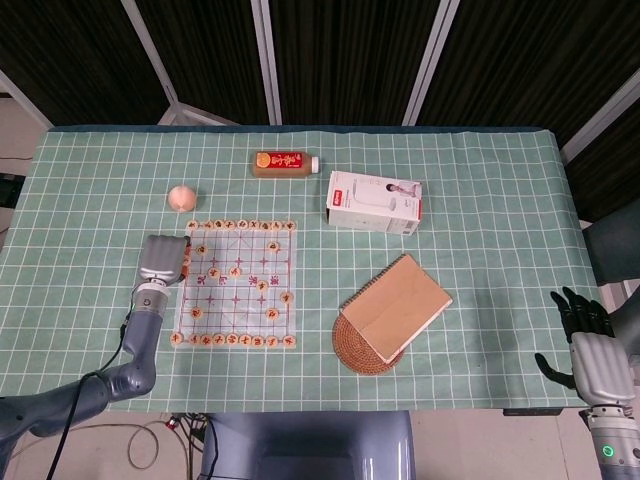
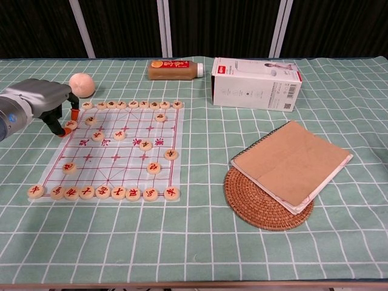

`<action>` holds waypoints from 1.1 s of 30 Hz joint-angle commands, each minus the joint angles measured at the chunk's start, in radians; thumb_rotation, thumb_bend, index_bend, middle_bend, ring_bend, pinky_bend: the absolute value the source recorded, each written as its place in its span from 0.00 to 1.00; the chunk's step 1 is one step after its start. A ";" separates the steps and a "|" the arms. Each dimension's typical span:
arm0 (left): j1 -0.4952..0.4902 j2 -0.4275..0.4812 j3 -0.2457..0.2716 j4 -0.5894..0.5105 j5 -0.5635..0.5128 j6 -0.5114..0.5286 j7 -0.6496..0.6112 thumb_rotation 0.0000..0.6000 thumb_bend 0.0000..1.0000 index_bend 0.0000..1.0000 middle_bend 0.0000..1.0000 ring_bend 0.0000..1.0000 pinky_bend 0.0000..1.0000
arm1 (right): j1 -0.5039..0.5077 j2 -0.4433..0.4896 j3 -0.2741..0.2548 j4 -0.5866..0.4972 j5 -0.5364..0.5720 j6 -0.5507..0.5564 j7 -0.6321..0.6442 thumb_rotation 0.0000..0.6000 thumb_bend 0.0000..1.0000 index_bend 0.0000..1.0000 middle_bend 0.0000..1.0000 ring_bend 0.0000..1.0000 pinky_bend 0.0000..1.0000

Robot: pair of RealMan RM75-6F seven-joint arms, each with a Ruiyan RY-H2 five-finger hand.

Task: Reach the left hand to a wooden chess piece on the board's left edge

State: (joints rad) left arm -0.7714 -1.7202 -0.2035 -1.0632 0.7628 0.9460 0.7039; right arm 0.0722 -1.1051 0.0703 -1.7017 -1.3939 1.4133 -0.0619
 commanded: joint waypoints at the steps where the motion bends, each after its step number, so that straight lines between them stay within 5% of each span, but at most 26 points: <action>1: -0.001 -0.002 -0.001 0.002 0.002 0.001 -0.001 1.00 0.30 0.46 1.00 0.84 0.94 | -0.001 0.000 0.000 0.000 0.000 0.001 0.001 1.00 0.34 0.00 0.00 0.00 0.00; 23: 0.021 0.030 -0.010 -0.048 0.028 0.022 -0.051 1.00 0.25 0.30 0.99 0.82 0.94 | -0.004 0.001 0.000 0.000 -0.003 0.007 0.001 1.00 0.34 0.00 0.00 0.00 0.00; 29: 0.095 0.116 -0.001 -0.208 0.139 0.137 -0.171 1.00 0.21 0.23 0.84 0.66 0.80 | -0.004 0.000 -0.001 0.002 -0.007 0.009 0.002 1.00 0.34 0.00 0.00 0.00 0.00; 33: 0.165 0.198 0.022 -0.342 0.233 0.238 -0.247 1.00 0.17 0.11 0.59 0.46 0.59 | -0.004 -0.001 -0.001 0.003 -0.010 0.009 -0.001 1.00 0.34 0.00 0.00 0.00 0.00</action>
State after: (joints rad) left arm -0.6628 -1.5861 -0.2003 -1.3162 0.9238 1.1086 0.5185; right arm 0.0684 -1.1059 0.0688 -1.6987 -1.4035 1.4224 -0.0629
